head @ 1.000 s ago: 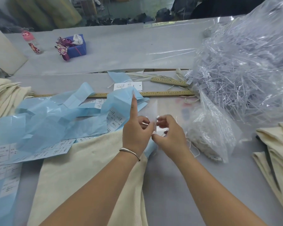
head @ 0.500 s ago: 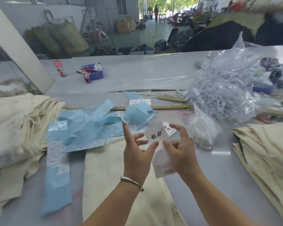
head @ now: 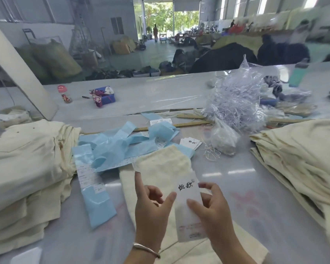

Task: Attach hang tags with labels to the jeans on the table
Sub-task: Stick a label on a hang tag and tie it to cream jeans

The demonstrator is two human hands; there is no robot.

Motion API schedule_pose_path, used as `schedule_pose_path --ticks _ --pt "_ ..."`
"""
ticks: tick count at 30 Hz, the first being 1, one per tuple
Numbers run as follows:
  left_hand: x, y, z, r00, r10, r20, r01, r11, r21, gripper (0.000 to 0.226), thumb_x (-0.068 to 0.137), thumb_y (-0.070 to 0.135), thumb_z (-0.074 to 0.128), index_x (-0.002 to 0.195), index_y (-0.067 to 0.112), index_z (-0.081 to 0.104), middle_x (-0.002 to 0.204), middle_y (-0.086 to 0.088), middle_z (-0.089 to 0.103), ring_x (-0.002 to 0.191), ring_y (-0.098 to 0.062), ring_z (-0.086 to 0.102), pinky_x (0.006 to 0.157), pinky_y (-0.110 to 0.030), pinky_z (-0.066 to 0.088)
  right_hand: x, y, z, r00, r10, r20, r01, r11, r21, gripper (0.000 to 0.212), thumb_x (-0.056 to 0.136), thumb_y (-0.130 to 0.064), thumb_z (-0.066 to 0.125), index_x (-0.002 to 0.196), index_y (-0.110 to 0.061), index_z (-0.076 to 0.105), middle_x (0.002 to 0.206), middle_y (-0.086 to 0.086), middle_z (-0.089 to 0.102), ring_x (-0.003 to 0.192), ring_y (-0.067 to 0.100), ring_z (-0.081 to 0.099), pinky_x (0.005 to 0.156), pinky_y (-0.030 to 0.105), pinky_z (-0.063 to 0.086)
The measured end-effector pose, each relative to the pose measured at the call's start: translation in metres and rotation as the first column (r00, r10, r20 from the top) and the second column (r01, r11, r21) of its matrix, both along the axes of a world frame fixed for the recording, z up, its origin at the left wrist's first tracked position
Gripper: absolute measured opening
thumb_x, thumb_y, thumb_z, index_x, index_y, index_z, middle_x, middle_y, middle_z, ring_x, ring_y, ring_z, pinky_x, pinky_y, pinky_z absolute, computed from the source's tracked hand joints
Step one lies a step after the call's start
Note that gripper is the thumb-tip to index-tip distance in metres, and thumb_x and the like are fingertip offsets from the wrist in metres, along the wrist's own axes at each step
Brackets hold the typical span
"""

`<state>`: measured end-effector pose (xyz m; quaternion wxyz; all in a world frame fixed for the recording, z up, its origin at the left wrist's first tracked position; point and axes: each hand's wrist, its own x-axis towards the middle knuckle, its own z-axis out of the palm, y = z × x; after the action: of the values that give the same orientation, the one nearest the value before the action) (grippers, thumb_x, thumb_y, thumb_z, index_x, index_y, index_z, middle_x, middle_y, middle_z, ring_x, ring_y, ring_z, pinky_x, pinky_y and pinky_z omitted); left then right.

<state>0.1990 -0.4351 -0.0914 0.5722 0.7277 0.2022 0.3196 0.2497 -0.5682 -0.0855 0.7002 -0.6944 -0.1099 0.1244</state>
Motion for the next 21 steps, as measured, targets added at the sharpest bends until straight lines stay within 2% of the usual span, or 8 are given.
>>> schedule_pose_path --ticks 3,5,7,9,12,14,17,21 --pt "-0.018 -0.014 0.008 0.982 -0.188 0.016 0.188 0.979 -0.078 0.102 0.069 0.022 0.082 0.143 0.040 0.013 0.066 0.003 0.059 0.061 -0.005 0.056 0.060 -0.018 0.047 -0.019 0.005 0.002 0.997 0.077 -0.009 -0.076 0.997 0.032 0.022 0.069 -0.015 0.069 0.090 -0.012 0.060 0.081 0.011 0.073 0.071 0.029 0.069 0.062 0.039 0.054" --pt "-0.025 -0.017 0.013 0.964 -0.265 0.023 0.265 0.949 -0.174 0.103 0.064 0.029 0.079 0.142 0.042 0.012 0.064 0.003 0.058 0.063 -0.011 0.057 0.058 -0.026 0.048 -0.027 0.005 0.006 0.978 0.202 -0.059 -0.191 0.970 0.151 0.033 0.065 -0.020 0.067 0.095 -0.007 0.059 0.085 0.017 0.070 0.070 0.025 0.065 0.062 0.034 0.054" --pt "-0.030 -0.014 0.020 0.951 -0.304 0.062 0.310 0.923 -0.226 0.107 0.060 0.030 0.083 0.138 0.046 0.012 0.061 0.001 0.053 0.060 -0.016 0.052 0.050 -0.029 0.046 -0.030 0.001 0.010 0.929 0.363 -0.071 -0.337 0.909 0.248 0.052 0.060 -0.020 0.064 0.106 0.000 0.050 0.079 0.011 0.066 0.066 0.016 0.061 0.059 0.021 0.049" --pt "-0.034 -0.010 0.025 0.941 -0.326 0.085 0.337 0.904 -0.263 0.113 0.057 0.027 0.085 0.141 0.044 0.011 0.063 -0.004 0.050 0.058 -0.018 0.050 0.045 -0.028 0.045 -0.032 -0.003 0.013 0.892 0.450 -0.043 -0.426 0.867 0.258 0.058 0.060 -0.021 0.063 0.112 0.000 0.049 0.080 0.006 0.065 0.066 0.012 0.060 0.060 0.016 0.047" --pt "-0.038 -0.006 0.027 0.937 -0.333 0.106 0.350 0.897 -0.270 0.115 0.062 0.019 0.083 0.147 0.037 0.007 0.066 -0.010 0.052 0.058 -0.020 0.052 0.046 -0.027 0.047 -0.035 -0.005 0.016 0.874 0.486 0.004 -0.471 0.845 0.254 0.056 0.069 -0.023 0.069 0.118 -0.004 0.050 0.092 0.012 0.064 0.079 0.018 0.062 0.071 0.021 0.049" --pt "-0.040 -0.007 0.027 0.936 -0.330 0.120 0.350 0.904 -0.245 0.117 0.057 0.027 0.087 0.144 0.042 0.009 0.065 -0.010 0.053 0.058 -0.023 0.052 0.048 -0.029 0.047 -0.036 -0.006 0.017 0.868 0.496 0.020 -0.486 0.843 0.232 0.059 0.071 -0.023 0.070 0.122 -0.004 0.047 0.093 0.014 0.062 0.083 0.020 0.062 0.077 0.026 0.050" --pt "-0.041 -0.006 0.026 0.939 -0.317 0.136 0.342 0.908 -0.243 0.114 0.060 0.026 0.086 0.141 0.044 0.009 0.066 -0.011 0.054 0.058 -0.024 0.052 0.049 -0.032 0.047 -0.037 -0.006 0.017 0.869 0.495 0.013 -0.486 0.846 0.220 0.065 0.069 -0.024 0.071 0.126 -0.010 0.044 0.092 0.012 0.063 0.083 0.020 0.063 0.079 0.028 0.051" --pt "-0.043 -0.003 0.022 0.930 -0.334 0.152 0.363 0.899 -0.245 0.110 0.067 0.020 0.081 0.144 0.041 0.006 0.068 -0.010 0.058 0.058 -0.020 0.056 0.049 -0.032 0.048 -0.041 -0.003 0.019 0.879 0.476 0.030 -0.473 0.860 0.192 0.076 0.072 -0.020 0.073 0.138 -0.025 0.036 0.100 0.022 0.063 0.088 0.024 0.064 0.083 0.032 0.052"
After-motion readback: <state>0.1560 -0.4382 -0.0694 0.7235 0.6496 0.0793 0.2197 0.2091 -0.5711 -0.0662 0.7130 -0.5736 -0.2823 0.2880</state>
